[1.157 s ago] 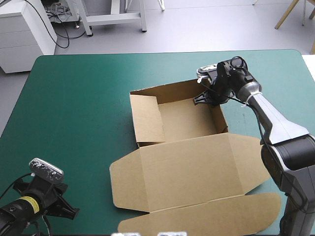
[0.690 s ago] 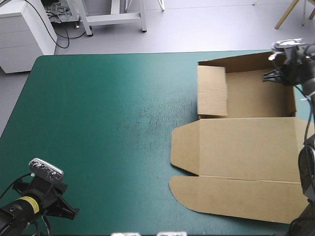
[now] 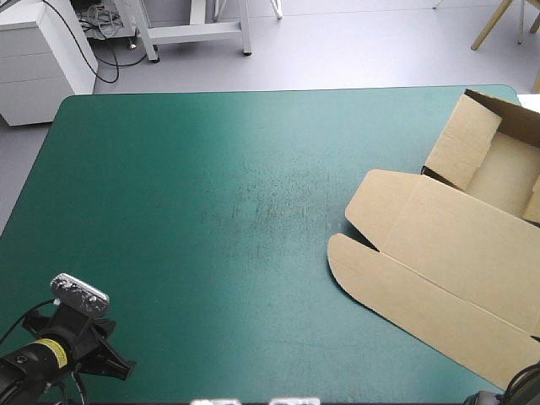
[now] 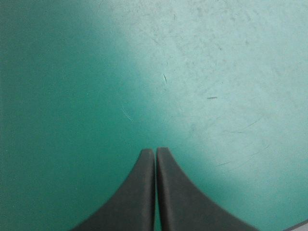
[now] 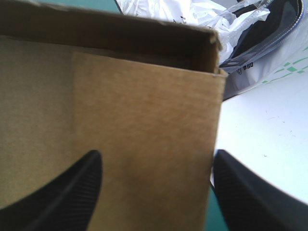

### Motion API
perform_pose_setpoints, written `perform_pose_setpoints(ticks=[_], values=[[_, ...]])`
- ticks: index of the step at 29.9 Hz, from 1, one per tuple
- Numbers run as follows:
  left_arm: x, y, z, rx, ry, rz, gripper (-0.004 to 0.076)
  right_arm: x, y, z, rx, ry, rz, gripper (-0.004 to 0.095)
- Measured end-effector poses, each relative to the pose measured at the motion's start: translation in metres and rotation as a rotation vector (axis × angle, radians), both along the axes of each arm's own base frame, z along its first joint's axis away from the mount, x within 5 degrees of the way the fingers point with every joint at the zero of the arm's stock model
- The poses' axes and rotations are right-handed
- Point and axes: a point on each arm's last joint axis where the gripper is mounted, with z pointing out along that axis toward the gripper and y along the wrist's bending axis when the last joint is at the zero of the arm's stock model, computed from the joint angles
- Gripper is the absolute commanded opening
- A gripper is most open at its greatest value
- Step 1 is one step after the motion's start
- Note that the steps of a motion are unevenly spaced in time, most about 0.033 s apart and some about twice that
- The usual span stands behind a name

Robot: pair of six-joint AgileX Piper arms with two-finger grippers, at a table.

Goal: Fold the box

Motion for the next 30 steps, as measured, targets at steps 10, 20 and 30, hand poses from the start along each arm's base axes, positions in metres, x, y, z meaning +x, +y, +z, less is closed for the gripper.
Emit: perform_pose_setpoints(ticks=[10, 20, 30], values=[[-0.001, 0.0, 0.0, -0.002, 0.008, 0.0, -0.001, -0.013, 0.014, 0.028, 0.012, -0.059, 0.035, 0.0758], [0.001, 0.002, 0.0, 0.027, -0.007, 0.006, -0.001, -0.051, 0.085, 0.108, -0.054, -0.24, 0.226, -0.0018], [0.001, 0.003, 0.0, 0.031, -0.009, 0.007, -0.001, -0.063, 0.202, 0.137, -0.035, -0.271, 0.604, -0.0018]])
